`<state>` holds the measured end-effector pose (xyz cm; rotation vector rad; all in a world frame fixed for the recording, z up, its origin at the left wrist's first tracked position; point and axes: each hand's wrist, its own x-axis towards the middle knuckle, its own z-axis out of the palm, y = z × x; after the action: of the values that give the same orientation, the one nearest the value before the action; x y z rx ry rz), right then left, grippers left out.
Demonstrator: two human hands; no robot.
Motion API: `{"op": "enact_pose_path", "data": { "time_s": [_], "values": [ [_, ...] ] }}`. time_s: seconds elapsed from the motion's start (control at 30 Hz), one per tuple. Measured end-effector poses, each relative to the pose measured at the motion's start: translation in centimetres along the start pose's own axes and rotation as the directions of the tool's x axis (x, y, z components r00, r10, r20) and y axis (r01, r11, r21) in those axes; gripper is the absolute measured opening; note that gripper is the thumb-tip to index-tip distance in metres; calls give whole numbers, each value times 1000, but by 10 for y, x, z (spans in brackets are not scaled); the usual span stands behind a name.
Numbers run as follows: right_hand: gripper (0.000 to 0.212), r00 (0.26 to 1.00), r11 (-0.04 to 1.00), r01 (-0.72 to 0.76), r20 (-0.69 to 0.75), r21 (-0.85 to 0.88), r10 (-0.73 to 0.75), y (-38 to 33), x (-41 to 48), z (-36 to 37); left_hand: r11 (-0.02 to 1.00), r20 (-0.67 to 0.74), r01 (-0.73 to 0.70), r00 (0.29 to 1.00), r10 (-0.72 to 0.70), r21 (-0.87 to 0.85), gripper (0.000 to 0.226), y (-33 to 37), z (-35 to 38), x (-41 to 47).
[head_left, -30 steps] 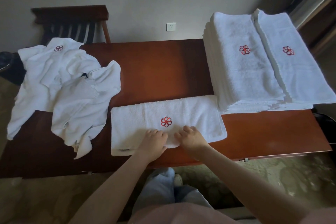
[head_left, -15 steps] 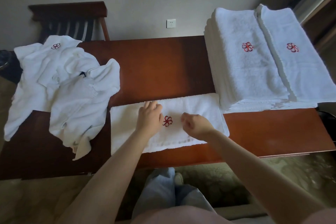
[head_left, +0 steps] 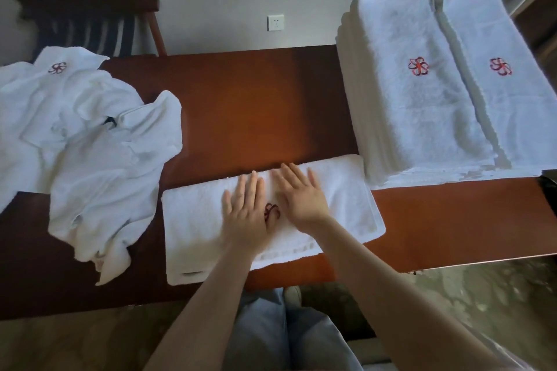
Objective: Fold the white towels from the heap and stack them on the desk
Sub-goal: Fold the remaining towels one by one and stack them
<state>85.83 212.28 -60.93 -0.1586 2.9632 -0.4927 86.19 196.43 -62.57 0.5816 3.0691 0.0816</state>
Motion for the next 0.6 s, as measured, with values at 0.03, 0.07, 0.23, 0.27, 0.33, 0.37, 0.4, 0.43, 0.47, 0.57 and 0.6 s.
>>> {"op": "enact_pose_path", "data": {
  "time_s": [0.03, 0.07, 0.23, 0.27, 0.33, 0.37, 0.4, 0.43, 0.47, 0.57, 0.6],
  "values": [
    [56, 998, 997, -68, 16, -39, 68, 11, -3, 5, 1000, 0, 5, 1000, -5, -16, 63, 0, 2, -1],
    [59, 990, 987, -143, -8, -77, 143, 25, -7, 7, 1000, 9, 9, 1000, -9, -25, 63, 0, 3, -2],
    [66, 938, 935, -342, -96, -93, 334, 83, -25, -5, 1000, 61, 11, 998, -10, -17, 66, -1, 3, 1],
    [66, 940, 938, -336, -86, -87, 329, 85, -26, -6, 1000, 72, 12, 997, -11, -11, 67, -1, 3, 0],
    [65, 945, 941, -326, -64, -91, 321, 87, -27, -7, 1000, 75, 14, 997, -14, -5, 68, -1, 2, 1],
    [65, 944, 939, -330, -52, -97, 326, 86, -27, -8, 1000, 72, 15, 997, -15, -7, 69, 0, 1, 2],
    [65, 943, 936, -333, -45, -110, 330, 85, -27, -11, 1000, 75, 16, 997, -15, -6, 69, 0, 0, 2],
    [65, 946, 937, -323, -57, -132, 318, 82, -27, -13, 1000, 79, 16, 997, -16, -1, 69, 0, 0, 2],
    [64, 956, 944, -292, -72, -154, 284, 76, -28, -16, 1000, 89, 18, 996, -19, 7, 70, 0, -1, 2],
    [61, 993, 986, -114, -47, -123, 109, 49, -36, -14, 999, 103, 36, 994, -38, 14, 70, 1, -2, 1],
    [59, 998, 990, -68, -11, -127, 67, 43, -43, -7, 999, 109, 42, 993, -44, 14, 70, 1, -2, 1]
  ]
}}
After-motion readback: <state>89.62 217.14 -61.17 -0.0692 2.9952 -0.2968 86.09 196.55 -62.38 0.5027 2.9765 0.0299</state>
